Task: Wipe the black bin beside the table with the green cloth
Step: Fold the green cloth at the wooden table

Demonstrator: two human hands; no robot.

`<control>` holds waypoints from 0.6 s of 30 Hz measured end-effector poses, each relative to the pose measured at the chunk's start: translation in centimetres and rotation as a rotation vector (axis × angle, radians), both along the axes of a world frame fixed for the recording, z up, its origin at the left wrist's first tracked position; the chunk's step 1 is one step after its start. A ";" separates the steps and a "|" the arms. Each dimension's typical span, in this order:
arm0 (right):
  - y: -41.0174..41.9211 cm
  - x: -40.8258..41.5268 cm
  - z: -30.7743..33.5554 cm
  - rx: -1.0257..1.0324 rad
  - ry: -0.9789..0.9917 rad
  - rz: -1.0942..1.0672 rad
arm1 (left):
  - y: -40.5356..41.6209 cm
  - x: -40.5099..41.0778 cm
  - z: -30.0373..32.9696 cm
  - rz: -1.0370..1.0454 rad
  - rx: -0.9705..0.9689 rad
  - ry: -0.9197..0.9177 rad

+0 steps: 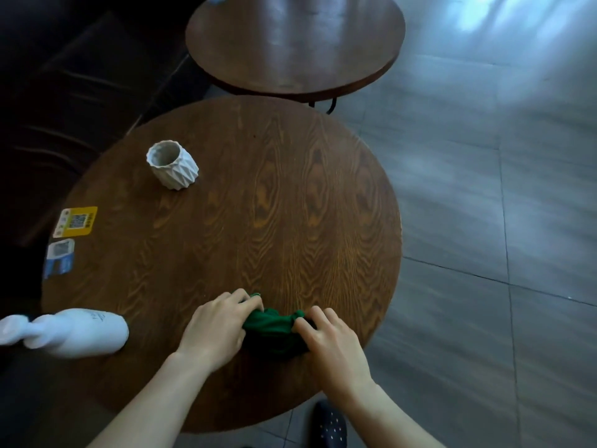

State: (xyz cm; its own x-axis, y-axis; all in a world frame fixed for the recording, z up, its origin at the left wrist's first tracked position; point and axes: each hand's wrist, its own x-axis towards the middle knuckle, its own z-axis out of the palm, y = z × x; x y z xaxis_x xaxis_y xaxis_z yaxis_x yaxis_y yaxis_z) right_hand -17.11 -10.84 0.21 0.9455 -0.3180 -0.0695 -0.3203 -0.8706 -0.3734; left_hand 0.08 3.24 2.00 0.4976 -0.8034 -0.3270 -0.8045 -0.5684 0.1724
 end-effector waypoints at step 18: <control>15.7 -3.0 40.5 -0.517 -0.393 -0.236 | 14.1 -2.6 39.8 -0.122 -0.606 -0.358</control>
